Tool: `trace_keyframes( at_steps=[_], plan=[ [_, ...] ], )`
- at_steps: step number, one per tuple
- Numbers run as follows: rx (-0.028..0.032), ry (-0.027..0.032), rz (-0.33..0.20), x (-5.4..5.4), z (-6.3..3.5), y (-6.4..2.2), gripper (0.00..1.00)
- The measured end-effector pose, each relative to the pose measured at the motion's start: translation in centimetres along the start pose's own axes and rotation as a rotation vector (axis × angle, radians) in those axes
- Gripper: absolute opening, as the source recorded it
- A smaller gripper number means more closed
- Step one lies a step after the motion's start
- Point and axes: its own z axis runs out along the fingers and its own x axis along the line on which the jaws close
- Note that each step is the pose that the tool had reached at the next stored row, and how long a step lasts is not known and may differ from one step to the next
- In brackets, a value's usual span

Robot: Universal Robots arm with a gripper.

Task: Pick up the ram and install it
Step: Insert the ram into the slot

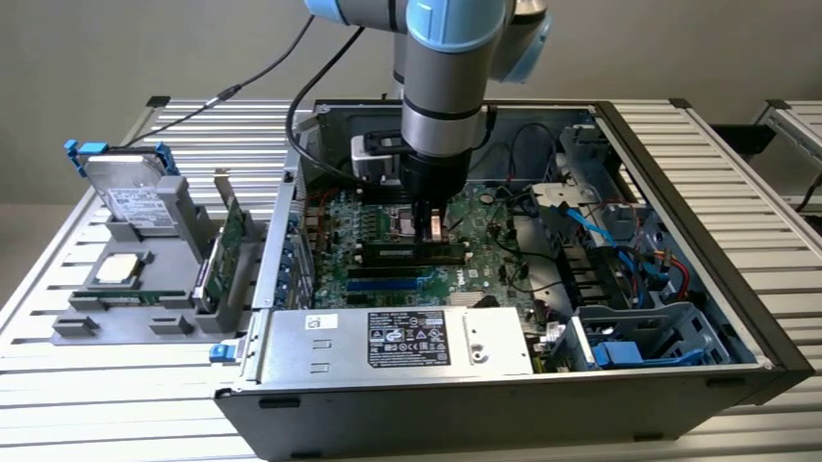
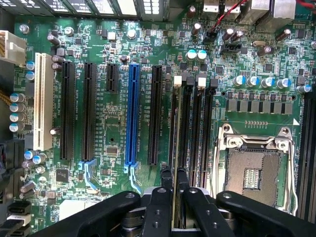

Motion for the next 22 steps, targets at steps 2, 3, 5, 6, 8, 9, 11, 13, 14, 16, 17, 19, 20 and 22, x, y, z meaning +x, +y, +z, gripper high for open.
trace_keyframes(
  at_steps=[2,3,5,6,8,9,11,13,14,16,17,19,20,22],
  plan=[
    [0.0000,-0.0001,0.001,0.00,0.04,0.00,0.15],
    [0.0000,0.0000,0.001,0.00,0.06,0.00,0.15],
    [0.0000,0.0000,0.002,-0.01,0.10,-0.01,0.15],
    [0.0000,0.0000,0.002,-0.02,0.13,-0.01,0.15],
    [0.0000,0.0001,0.003,-0.03,0.17,-0.01,0.15],
    [-0.0001,0.0001,0.003,-0.04,0.19,-0.01,0.15],
    [0.0000,0.0001,0.004,-0.07,0.23,-0.01,0.15],
    [-0.0001,0.0002,0.004,-0.07,0.22,-0.01,0.15],
    [-0.0001,0.0002,0.004,-0.07,0.22,-0.01,0.15],
    [0.0000,0.0000,0.004,-0.07,0.23,-0.01,0.15],
    [0.0000,0.0001,0.004,-0.07,0.23,-0.01,0.16],
    [0.0000,0.0001,0.004,-0.07,0.23,-0.01,0.29],
    [0.0000,0.0001,0.004,-0.07,0.23,-0.01,0.35],
    [-0.0002,0.0003,0.004,-0.07,0.16,-0.01,0.40]
  ],
)
